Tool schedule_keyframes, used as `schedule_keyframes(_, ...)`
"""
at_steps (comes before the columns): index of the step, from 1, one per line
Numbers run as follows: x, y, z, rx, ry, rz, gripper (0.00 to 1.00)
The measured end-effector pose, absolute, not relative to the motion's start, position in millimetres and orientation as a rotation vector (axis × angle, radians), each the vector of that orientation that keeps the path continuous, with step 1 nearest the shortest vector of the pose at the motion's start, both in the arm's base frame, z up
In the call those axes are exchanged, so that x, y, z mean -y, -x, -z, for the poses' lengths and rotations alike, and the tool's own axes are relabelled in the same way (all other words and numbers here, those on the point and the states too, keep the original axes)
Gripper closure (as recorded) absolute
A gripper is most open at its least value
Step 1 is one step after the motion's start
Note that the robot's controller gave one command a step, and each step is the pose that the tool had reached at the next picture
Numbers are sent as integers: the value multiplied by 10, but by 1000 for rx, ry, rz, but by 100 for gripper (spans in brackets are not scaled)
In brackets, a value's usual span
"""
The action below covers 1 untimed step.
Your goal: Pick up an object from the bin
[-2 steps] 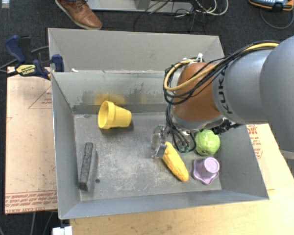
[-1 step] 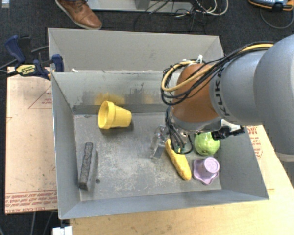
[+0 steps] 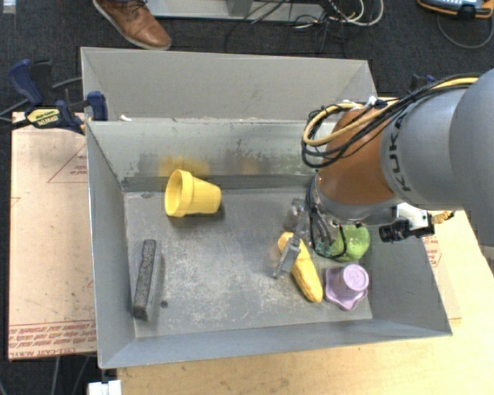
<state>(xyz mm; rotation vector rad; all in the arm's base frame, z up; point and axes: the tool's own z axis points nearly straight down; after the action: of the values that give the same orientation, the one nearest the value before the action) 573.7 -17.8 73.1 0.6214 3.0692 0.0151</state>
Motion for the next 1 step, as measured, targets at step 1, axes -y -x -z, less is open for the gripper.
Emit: schedule_keyframes(1, 367, -5750, -699, -3040, -746, -15, 0)
